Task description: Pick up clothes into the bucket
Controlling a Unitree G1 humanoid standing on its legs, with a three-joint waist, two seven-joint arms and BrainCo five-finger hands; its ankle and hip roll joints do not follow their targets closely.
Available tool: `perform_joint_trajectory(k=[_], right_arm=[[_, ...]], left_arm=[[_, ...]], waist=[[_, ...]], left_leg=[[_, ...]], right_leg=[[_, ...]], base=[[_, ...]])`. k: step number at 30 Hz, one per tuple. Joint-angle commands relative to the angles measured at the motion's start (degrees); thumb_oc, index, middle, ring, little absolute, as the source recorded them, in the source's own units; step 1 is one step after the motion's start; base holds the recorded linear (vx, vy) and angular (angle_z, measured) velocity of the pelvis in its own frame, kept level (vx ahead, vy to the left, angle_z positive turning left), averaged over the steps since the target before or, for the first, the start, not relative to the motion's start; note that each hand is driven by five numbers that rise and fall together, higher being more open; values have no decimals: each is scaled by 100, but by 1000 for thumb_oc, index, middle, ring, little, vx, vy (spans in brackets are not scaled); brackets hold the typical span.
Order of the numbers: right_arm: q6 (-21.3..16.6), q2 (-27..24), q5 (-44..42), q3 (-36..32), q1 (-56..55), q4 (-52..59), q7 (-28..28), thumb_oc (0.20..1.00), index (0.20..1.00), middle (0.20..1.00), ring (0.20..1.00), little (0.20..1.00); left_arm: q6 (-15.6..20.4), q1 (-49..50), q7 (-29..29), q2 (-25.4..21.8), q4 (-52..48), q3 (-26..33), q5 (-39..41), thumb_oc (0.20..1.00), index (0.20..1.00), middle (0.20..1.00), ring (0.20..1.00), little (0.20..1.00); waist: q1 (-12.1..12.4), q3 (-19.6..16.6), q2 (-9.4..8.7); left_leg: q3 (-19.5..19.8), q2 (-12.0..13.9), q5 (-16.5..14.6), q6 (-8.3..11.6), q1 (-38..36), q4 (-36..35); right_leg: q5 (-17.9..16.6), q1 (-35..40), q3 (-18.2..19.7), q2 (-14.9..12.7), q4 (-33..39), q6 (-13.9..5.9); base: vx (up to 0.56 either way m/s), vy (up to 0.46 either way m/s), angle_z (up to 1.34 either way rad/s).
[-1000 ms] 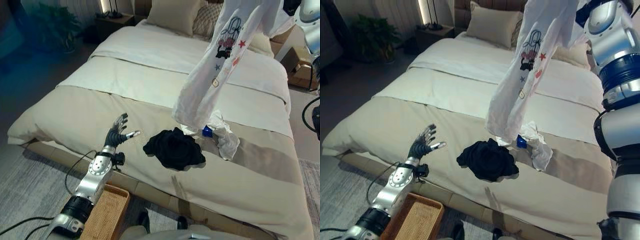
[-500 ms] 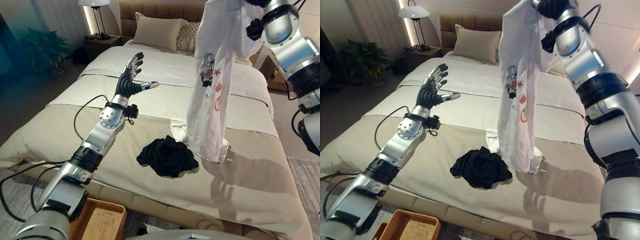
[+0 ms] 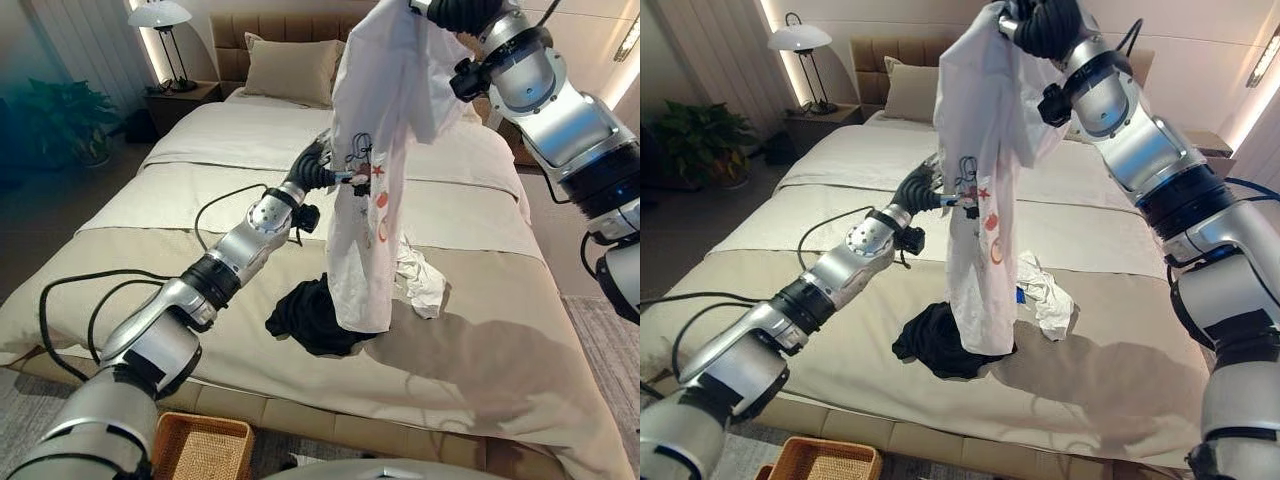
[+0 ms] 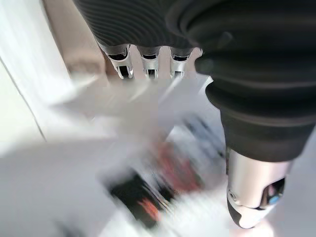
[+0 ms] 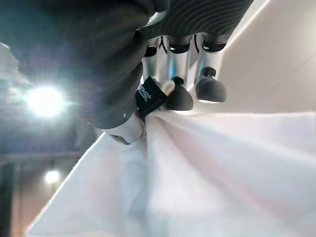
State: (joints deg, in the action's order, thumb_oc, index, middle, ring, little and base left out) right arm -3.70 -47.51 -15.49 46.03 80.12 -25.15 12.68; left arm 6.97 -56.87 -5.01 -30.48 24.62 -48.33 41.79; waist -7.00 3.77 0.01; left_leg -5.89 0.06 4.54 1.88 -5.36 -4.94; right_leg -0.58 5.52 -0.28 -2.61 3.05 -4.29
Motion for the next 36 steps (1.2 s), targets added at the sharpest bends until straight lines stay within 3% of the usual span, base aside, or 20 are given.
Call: perform_joint_trajectory(k=[1, 6, 9, 17, 18, 19, 26, 27, 28, 29, 31, 36], right_arm=[[-296, -495, -328, 69, 309, 110, 115, 200, 200, 200, 200, 200], [-510, -462, -665, 275, 420, 394, 24, 200, 200, 200, 200, 200], [-578, -363, -665, 383, 467, 465, -85, 200, 200, 200, 200, 200], [-674, -301, -620, 506, 460, 605, -209, 200, 200, 200, 200, 200], [-694, -283, -594, 473, 412, 630, -197, 200, 200, 200, 200, 200], [-696, -258, -604, 424, 369, 634, -188, 200, 200, 200, 200, 200], [-706, -327, -556, 231, 192, 706, -129, 200, 200, 200, 200, 200], [-693, -464, -527, 113, 25, 718, -104, 489, 489, 489, 489, 489], [-693, -465, -526, 111, 23, 719, -104, 595, 595, 595, 595, 595], [-680, -570, -498, -126, -291, 797, -67, 1000, 1000, 1000, 1000, 1000], [-639, -683, -423, -314, -587, 888, -60, 1000, 1000, 1000, 1000, 1000], [-569, -904, -387, -1129, -1734, 1161, -82, 1000, 1000, 1000, 1000, 1000]], left_arm=[[115, -603, 317, -238, 98, -248, 597, 1000, 1000, 1000, 1000, 1000], [-229, -1158, 1183, -686, -495, -1267, 1802, 1000, 1000, 1000, 1000, 1000], [-479, -1254, 1650, -805, -804, -1559, 2341, 1000, 1000, 1000, 1000, 1000], [-480, -1201, 1842, -893, -1110, -1761, 2544, 1000, 1000, 1000, 1000, 1000], [-444, -1121, 1814, -883, -1168, -1728, 2548, 724, 724, 724, 724, 724], [-420, -1049, 1790, -880, -1175, -1682, 2564, 203, 203, 203, 203, 203], [-311, -798, 1684, -916, -1210, -1447, 2539, 200, 200, 200, 200, 200], [-174, -810, 1570, -1094, -1213, -1356, 2242, 200, 200, 200, 200, 200], [-174, -811, 1569, -1094, -1213, -1357, 2242, 200, 200, 200, 200, 200], [-19, -703, 1382, -1299, -1277, -1051, 2103, 200, 200, 200, 200, 200], [46, -452, 1277, -1425, -1360, -719, 2135, 200, 200, 200, 200, 200], [234, 797, 903, -1661, -1561, 854, 2563, 200, 200, 200, 200, 200]], waist=[[157, -254, -217], [121, -263, -143], [78, -295, -127], [49, -306, -111], [56, -292, -98], [63, -281, -93], [111, -259, -92], [149, -254, -94], [149, -254, -95], [210, -230, -98], [247, -225, -117], [385, -207, -179]], left_leg=[[260, -153, -674, -47, 153, 674], [270, -173, -657, -31, 163, 669], [262, -169, -636, -13, 152, 623], [255, -211, -634, -35, 131, 578], [247, -229, -650, -63, 128, 591], [242, -240, -658, -80, 122, 594], [235, -284, -675, -121, 144, 623], [264, -293, -673, -128, 148, 629], [264, -293, -673, -128, 147, 629], [300, -308, -672, -136, 160, 645], [329, -320, -680, -142, 155, 653], [402, -325, -685, -157, 147, 639]], right_leg=[[-153, -396, -100, -321, -514, -385], [-177, -390, -97, -350, -489, -410], [-203, -388, -106, -362, -463, -423], [-239, -405, -101, -396, -467, -444], [-251, -414, -67, -407, -483, -453], [-255, -426, -43, -411, -490, -458], [-263, -470, 14, -433, -518, -484], [-254, -458, -5, -451, -525, -482], [-254, -457, -5, -451, -525, -482], [-242, -453, -40, -465, -542, -476], [-229, -436, -78, -480, -545, -471], [-191, -394, -159, -497, -526, -458]], base=[[1, 8, 4], [0, 0, 0], [0, 0, 0], [3, 4, 0], [1, 31, 0], [-1, 42, -1], [-6, 13, -3], [0, 0, 0], [0, 0, 0], [0, 0, 0], [-6, -1, 2], [-5, -10, 5]])
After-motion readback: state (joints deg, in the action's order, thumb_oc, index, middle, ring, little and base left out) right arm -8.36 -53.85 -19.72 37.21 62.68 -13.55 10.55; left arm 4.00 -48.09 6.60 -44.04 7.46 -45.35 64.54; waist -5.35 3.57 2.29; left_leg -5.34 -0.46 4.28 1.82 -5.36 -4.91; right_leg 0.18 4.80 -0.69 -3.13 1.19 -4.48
